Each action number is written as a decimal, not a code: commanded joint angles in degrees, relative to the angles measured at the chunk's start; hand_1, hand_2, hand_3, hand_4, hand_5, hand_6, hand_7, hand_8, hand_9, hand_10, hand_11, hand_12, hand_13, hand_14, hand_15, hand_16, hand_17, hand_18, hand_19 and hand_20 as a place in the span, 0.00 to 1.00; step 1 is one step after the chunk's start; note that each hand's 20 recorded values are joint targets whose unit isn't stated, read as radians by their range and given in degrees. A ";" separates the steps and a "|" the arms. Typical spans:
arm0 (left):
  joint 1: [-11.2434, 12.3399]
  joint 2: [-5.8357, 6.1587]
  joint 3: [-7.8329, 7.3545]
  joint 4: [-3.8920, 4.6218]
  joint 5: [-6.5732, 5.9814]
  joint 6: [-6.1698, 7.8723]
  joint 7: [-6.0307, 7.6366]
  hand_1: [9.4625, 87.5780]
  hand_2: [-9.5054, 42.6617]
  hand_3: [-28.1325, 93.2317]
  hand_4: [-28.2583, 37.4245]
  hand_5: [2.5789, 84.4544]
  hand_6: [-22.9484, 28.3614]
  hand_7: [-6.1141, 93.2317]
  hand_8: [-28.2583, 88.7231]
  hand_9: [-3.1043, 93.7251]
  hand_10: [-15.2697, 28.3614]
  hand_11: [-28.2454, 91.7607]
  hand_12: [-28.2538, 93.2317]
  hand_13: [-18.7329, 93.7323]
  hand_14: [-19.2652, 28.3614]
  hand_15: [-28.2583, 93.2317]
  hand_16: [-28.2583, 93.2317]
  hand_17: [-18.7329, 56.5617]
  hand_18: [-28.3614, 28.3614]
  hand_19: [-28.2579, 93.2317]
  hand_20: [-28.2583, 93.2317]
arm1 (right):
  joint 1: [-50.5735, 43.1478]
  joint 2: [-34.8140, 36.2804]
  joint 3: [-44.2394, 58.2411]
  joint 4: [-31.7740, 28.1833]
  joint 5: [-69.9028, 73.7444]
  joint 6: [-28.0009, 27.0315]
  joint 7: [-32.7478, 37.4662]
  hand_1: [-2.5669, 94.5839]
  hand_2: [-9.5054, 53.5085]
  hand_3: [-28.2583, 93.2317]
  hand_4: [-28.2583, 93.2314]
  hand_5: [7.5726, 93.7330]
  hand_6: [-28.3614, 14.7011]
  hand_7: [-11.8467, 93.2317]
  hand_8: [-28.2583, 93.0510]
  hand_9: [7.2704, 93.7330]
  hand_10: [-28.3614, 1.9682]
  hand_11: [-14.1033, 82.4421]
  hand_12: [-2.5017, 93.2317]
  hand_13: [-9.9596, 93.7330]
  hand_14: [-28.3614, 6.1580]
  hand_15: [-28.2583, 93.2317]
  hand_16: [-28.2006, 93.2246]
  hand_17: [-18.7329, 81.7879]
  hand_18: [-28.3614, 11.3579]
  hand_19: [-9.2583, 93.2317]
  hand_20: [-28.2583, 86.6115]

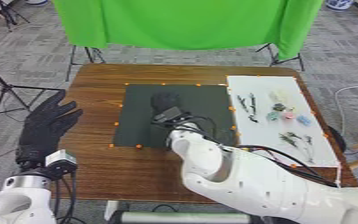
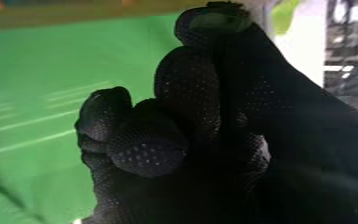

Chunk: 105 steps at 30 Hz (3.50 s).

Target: Arrange flowers

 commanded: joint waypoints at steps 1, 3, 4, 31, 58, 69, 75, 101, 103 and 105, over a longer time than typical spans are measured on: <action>-1.02 0.05 0.32 0.67 0.64 -1.19 -0.34 0.19 0.28 0.90 0.09 0.39 0.61 0.21 0.15 0.38 0.81 0.46 0.31 0.39 0.96 0.63 0.16 0.15 0.91 0.74 0.20 | 2.10 -4.04 -1.03 2.79 4.68 -1.78 1.68 0.47 0.00 0.97 0.08 0.97 0.58 0.36 0.43 0.92 0.49 0.72 0.32 0.89 0.51 0.91 0.37 0.55 0.06 1.00 0.56; -1.77 0.12 0.59 0.91 0.72 -1.91 -0.71 0.19 0.28 0.90 0.09 0.39 0.61 0.21 0.15 0.38 0.81 0.46 0.31 0.39 0.96 0.63 0.16 0.15 0.91 0.74 0.20 | 3.61 -4.54 -2.23 3.56 6.90 -1.67 2.94 0.47 0.00 0.96 0.08 0.97 0.58 0.36 0.43 0.91 0.49 0.72 0.31 0.88 0.51 0.91 0.37 0.55 0.06 1.00 0.55; -2.11 0.30 0.75 1.00 0.66 -1.95 -0.73 0.19 0.28 0.90 0.09 0.39 0.61 0.21 0.15 0.38 0.81 0.46 0.31 0.39 0.96 0.63 0.16 0.15 0.91 0.74 0.20 | 4.36 -4.81 -2.73 3.99 7.49 -2.11 3.55 0.48 0.00 0.96 0.08 0.97 0.58 0.36 0.43 0.91 0.49 0.72 0.31 0.88 0.51 0.91 0.37 0.55 0.06 1.00 0.55; -2.31 0.92 1.35 1.05 0.37 -1.14 0.41 0.19 0.28 0.90 0.10 0.39 0.61 0.21 0.15 0.38 0.81 0.46 0.31 0.39 0.96 0.63 0.16 0.14 0.91 0.74 0.19 | -3.47 -9.57 7.09 5.12 13.38 -14.69 5.09 0.49 0.00 0.91 0.02 0.94 0.59 0.36 0.33 0.88 0.51 0.73 0.28 0.86 0.50 0.90 0.36 0.53 0.06 1.00 0.52; -0.82 0.46 1.16 0.53 0.40 -0.50 -0.16 0.19 0.29 0.90 0.10 0.39 0.61 0.21 0.15 0.38 0.81 0.46 0.31 0.39 0.96 0.63 0.16 0.14 0.91 0.74 0.19 | -0.84 -7.99 3.43 3.55 10.48 -6.93 7.26 0.37 0.03 0.93 0.03 0.88 0.57 0.33 0.23 0.82 0.40 0.72 0.25 0.81 0.43 0.90 0.35 0.46 0.03 0.98 0.52; 0.25 -0.07 0.80 0.14 0.46 -0.35 -0.22 0.19 0.29 0.90 0.10 0.39 0.61 0.21 0.15 0.38 0.81 0.46 0.31 0.39 0.96 0.63 0.16 0.14 0.91 0.74 0.19 | -2.06 -6.56 3.86 3.53 10.24 -7.47 8.41 0.25 0.18 0.93 0.05 0.89 0.55 0.33 0.14 0.82 0.35 0.70 0.24 0.81 0.40 0.90 0.35 0.46 0.00 0.98 0.53; -0.05 -0.04 1.04 0.27 0.41 -0.47 -0.24 0.19 0.29 0.90 0.10 0.39 0.61 0.21 0.15 0.38 0.81 0.47 0.31 0.39 0.96 0.63 0.16 0.14 0.91 0.74 0.19 | -2.56 -6.67 4.82 3.59 12.02 -9.01 8.66 0.18 0.28 0.93 0.05 0.88 0.52 0.30 0.14 0.81 0.31 0.69 0.24 0.80 0.37 0.90 0.35 0.45 0.00 0.98 0.53; -1.19 0.23 2.10 0.98 0.50 -0.36 -0.07 0.20 0.29 0.90 0.10 0.39 0.61 0.21 0.15 0.38 0.81 0.47 0.31 0.39 0.96 0.63 0.15 0.14 0.91 0.74 0.19 | -3.57 -8.52 6.63 4.10 16.97 -6.04 7.65 0.15 0.32 0.92 0.05 0.75 0.49 0.22 0.14 0.75 0.24 0.72 0.25 0.76 0.33 0.94 0.34 0.42 0.00 0.96 0.57; -0.85 0.01 1.86 0.77 0.46 -0.25 -0.37 0.20 0.30 0.90 0.10 0.39 0.61 0.21 0.15 0.38 0.81 0.47 0.31 0.39 0.96 0.63 0.15 0.14 0.91 0.74 0.19 | -2.77 -7.87 5.12 3.66 16.79 -2.80 8.15 0.15 0.32 0.92 0.05 0.75 0.49 0.22 0.14 0.75 0.24 0.72 0.25 0.76 0.33 0.94 0.34 0.42 0.00 0.96 0.58; 0.03 0.06 1.40 0.34 0.50 0.29 -0.23 0.20 0.30 0.90 0.10 0.39 0.61 0.21 0.15 0.38 0.81 0.47 0.31 0.39 0.96 0.63 0.15 0.14 0.91 0.74 0.19 | -0.88 -6.91 2.18 3.19 16.11 1.86 8.75 0.15 0.33 0.92 0.05 0.75 0.48 0.22 0.14 0.76 0.24 0.72 0.25 0.77 0.33 0.94 0.34 0.43 0.00 0.96 0.58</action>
